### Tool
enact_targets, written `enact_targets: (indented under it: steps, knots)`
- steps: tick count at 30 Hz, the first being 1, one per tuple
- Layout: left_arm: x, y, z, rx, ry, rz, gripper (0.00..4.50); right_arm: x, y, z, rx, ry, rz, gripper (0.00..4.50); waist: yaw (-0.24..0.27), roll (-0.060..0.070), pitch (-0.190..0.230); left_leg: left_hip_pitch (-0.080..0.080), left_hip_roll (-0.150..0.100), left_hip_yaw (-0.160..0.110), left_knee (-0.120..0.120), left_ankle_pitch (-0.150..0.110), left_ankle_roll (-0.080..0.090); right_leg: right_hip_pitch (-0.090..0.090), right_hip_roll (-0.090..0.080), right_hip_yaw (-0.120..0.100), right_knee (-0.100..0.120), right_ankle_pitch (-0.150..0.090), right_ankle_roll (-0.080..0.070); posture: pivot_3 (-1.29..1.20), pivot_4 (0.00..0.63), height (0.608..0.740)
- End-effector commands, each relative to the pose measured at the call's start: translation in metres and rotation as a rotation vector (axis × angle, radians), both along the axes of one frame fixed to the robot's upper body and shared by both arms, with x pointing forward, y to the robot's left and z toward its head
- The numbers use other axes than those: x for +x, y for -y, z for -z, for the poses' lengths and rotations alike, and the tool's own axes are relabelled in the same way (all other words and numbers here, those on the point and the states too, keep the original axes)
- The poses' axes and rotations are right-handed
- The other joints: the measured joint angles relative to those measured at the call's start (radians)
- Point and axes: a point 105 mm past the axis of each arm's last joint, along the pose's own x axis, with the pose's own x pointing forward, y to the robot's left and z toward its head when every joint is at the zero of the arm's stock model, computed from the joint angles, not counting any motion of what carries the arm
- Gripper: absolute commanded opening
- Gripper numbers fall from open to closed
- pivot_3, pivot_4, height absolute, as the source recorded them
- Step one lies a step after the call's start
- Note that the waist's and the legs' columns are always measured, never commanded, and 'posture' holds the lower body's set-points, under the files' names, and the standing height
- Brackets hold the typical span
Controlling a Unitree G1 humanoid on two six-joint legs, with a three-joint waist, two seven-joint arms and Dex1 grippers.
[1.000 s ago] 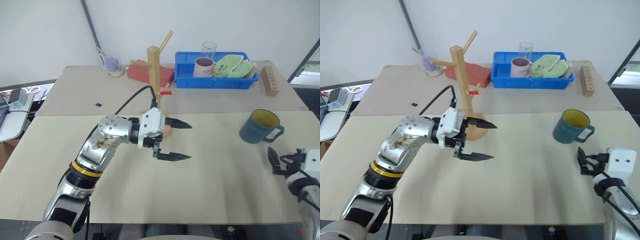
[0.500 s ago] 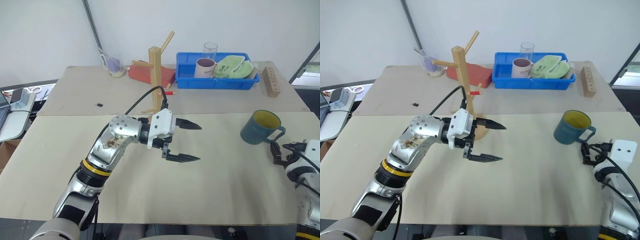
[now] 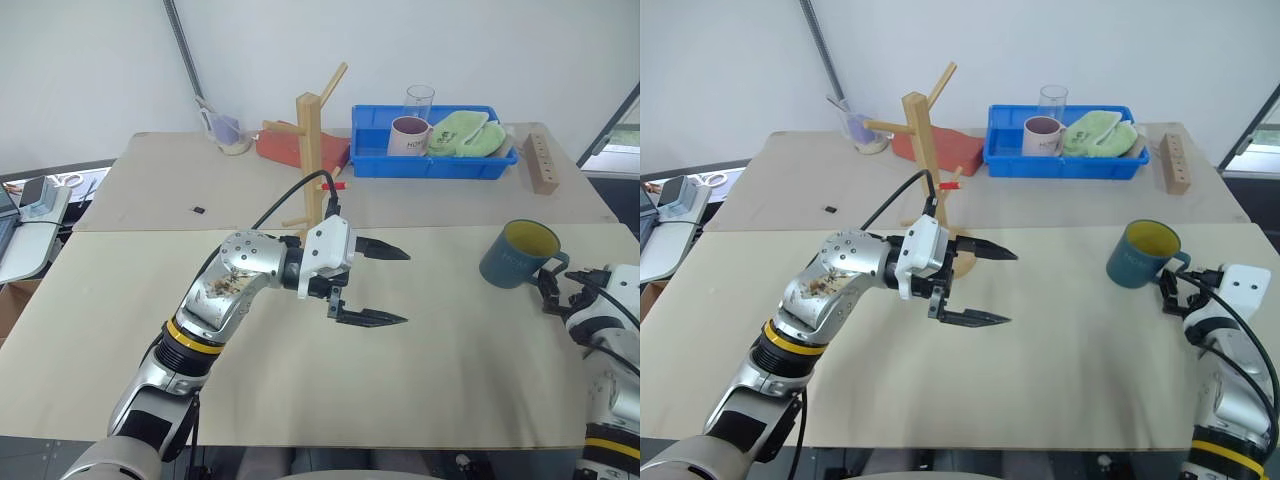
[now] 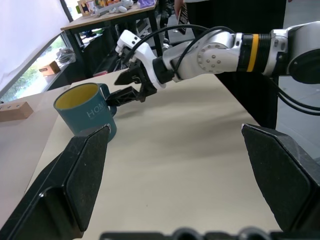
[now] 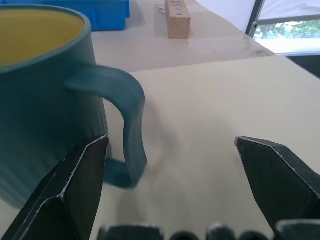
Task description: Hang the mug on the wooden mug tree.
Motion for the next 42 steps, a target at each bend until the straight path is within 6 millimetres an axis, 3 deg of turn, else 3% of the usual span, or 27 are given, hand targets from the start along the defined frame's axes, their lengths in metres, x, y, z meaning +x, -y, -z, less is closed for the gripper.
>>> enact_targets:
  steps: [1,4,13,15,24,30,35,42]
  knots:
    - [0.0,-0.001,-0.009,-0.031,0.028,-0.004,4.5,0.004,0.002,-0.009,0.003,0.03,-0.014,4.47,0.0,0.0,0.0,0.0,0.0,0.0,0.0,0.0,0.0,0.0,0.0,0.0,0.0,0.0,0.0,0.0,0.15,0.724]
    - [0.0,-0.001,-0.008,-0.03,0.03,-0.006,4.5,0.006,0.0,-0.007,0.03,0.025,-0.03,3.68,0.0,0.0,0.0,0.0,0.0,0.0,0.0,0.0,0.0,0.001,0.001,0.001,0.0,0.0,0.0,0.0,0.15,0.724]
    - [0.004,-0.006,-0.004,-0.027,0.021,-0.043,4.5,0.011,-0.01,-0.009,0.027,0.034,-0.088,0.55,-0.006,0.0,0.0,0.0,0.0,0.0,0.0,0.0,0.001,0.001,0.002,0.002,0.0,0.0,0.0,0.0,0.15,0.724]
    - [0.004,-0.006,-0.004,-0.029,0.02,-0.047,4.5,0.011,-0.012,-0.01,0.016,0.038,-0.1,0.02,-0.007,0.0,0.0,0.0,0.0,0.0,0.0,0.0,0.001,0.001,0.002,0.002,0.0,0.0,0.0,0.0,0.15,0.724]
    - [0.008,-0.01,-0.008,-0.078,-0.048,-0.093,4.5,0.008,-0.042,-0.027,-0.22,0.017,-0.305,0.02,-0.013,0.0,0.0,0.0,0.0,-0.001,0.0,0.0,0.001,0.001,0.002,0.003,0.0,0.0,0.0,0.0,0.15,0.724]
    - [0.008,-0.024,-0.006,-0.087,-0.14,-0.138,4.5,0.009,-0.079,-0.059,-0.484,0.086,-0.492,0.02,-0.022,0.001,0.0,0.0,0.0,0.0,0.0,0.0,0.0,0.001,0.002,0.004,0.001,0.0,0.0,0.0,0.15,0.724]
    - [0.005,-0.047,-0.005,-0.112,-0.197,-0.236,4.5,0.012,-0.137,-0.089,-0.7,0.152,-0.739,0.02,-0.026,0.001,0.0,0.001,0.0,-0.001,-0.001,0.0,0.0,0.001,0.003,0.006,0.001,0.0,0.0,0.0,0.15,0.724]
    - [0.001,-0.109,-0.024,-0.218,-0.232,-0.465,4.5,0.014,-0.194,-0.128,-0.955,0.202,-1.016,0.02,-0.02,-0.001,0.001,0.004,0.001,0.0,-0.001,0.0,0.0,-0.001,0.003,0.007,0.0,0.0,0.0,0.0,0.15,0.724]
